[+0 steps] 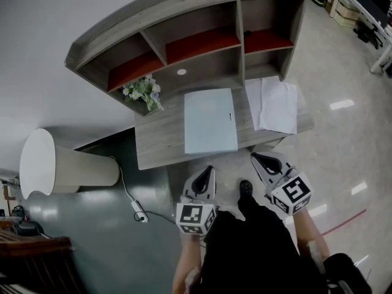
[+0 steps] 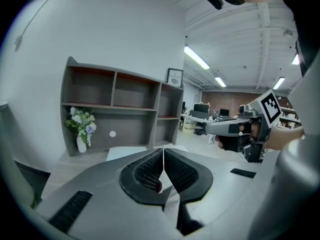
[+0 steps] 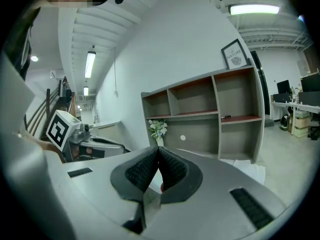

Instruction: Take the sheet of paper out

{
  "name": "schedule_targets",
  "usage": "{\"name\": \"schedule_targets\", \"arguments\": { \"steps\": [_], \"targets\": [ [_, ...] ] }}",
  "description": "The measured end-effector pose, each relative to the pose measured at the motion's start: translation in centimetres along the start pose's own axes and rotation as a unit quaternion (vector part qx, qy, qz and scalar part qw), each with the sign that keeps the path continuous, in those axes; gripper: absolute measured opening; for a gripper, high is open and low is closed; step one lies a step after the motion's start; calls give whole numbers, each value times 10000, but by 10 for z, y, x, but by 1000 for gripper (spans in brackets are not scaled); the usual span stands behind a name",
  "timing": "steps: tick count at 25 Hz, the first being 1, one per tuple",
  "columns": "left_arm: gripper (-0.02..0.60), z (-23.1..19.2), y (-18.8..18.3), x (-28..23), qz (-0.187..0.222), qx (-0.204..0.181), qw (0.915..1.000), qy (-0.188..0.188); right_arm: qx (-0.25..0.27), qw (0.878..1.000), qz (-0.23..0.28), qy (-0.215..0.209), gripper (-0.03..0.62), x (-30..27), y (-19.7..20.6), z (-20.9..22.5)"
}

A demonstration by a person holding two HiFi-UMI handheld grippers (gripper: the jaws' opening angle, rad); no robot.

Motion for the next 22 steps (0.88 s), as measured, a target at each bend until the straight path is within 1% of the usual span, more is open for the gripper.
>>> {"name": "schedule_targets", "arguments": {
  "steps": [2, 5, 8, 13, 15, 19, 22],
  "targets": [
    [14, 1, 6, -7, -102, -76, 9999, -29, -42, 10000, -86, -25, 14, -6, 8, 8],
    [14, -1, 14, -16, -203, -77, 9997, -101, -94, 9997, -224, -55, 14, -14, 21, 16],
    [14, -11, 21, -28, -302, -133, 9993, -160, -138, 9994, -311, -37, 14, -23, 32, 23],
    [15, -36, 46, -54, -576, -545, 9966, -216, -196, 9987, -460, 7, 14, -42, 54, 34],
    [15, -45, 56, -64, -691, -782, 9943, -217, -194, 9983, -552, 40, 14, -50, 64, 38],
    [26, -54, 81, -83, -955, -1366, 9860, 25, -176, 9972, -721, 96, 14, -67, 84, 44],
    [38, -57, 102, -91, -1130, -1523, 9816, 209, -171, 9963, -829, 144, 14, -77, 98, 44]
  ]
}}
Point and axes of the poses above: the fingertips, and each gripper's own axes: x backward along the fingers, z to its right, y out of its underside, the point moved 4 cm from there along x, backward along the fingers, and after that the axes turned 13 degrees about z, right-handed, at the moved point
